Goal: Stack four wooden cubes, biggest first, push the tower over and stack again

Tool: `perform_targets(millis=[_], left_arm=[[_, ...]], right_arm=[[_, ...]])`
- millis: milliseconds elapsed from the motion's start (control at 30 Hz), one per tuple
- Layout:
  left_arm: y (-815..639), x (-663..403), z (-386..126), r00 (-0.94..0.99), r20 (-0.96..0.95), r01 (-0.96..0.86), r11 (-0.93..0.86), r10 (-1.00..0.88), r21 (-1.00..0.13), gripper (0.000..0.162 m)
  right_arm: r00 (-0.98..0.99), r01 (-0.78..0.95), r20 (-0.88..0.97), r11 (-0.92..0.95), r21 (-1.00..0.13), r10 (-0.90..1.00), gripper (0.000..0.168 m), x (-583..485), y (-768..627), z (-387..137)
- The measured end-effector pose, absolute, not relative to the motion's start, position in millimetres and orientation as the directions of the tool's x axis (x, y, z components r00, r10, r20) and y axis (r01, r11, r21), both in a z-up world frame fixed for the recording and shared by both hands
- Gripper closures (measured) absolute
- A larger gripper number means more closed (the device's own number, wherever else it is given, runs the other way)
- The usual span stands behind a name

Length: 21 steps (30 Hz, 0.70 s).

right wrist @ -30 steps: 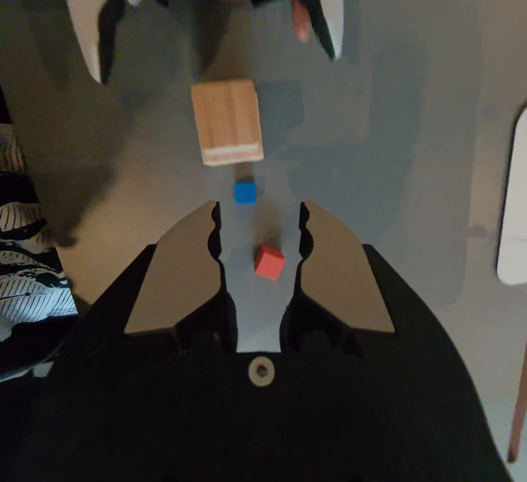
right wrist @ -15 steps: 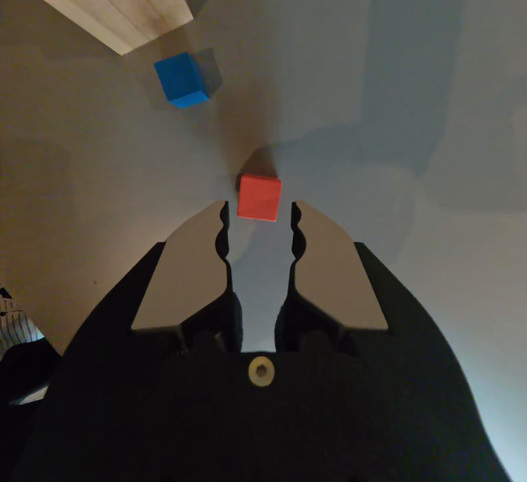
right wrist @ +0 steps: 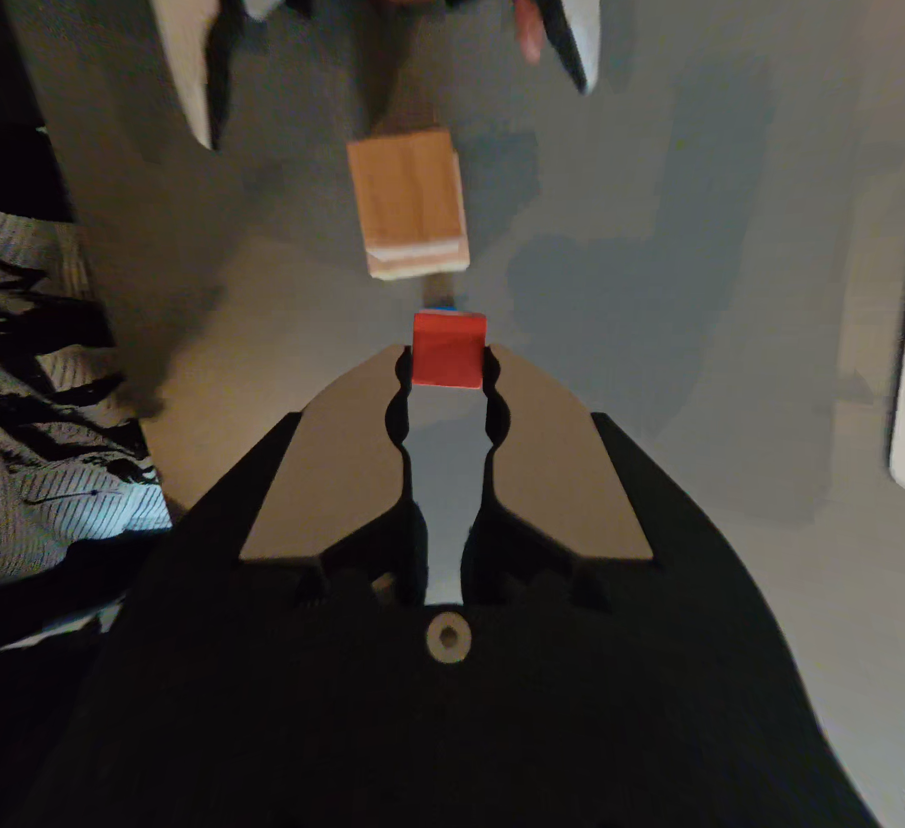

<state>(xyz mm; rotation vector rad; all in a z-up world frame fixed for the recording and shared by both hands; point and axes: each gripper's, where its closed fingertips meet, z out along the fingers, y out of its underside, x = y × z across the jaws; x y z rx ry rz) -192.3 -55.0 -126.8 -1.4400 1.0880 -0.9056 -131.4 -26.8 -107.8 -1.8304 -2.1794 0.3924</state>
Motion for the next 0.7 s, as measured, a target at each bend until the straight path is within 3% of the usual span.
perform_targets(millis=[233,700], left_arm=[[-55,-192,-127,0.293,-0.030,-0.149,-0.014,-0.956,-0.989,0.018],[-55,-192,-127,0.292,-0.029,-0.150,-0.016,-0.956,-0.989,0.018]], right_arm=[[-0.274,0.906,0.032,0.270,-0.326,0.961,0.141,-172,-45,-97],[-0.304,0.904,0.013,0.292,-0.312,0.953,0.141,-182,-53,-105]])
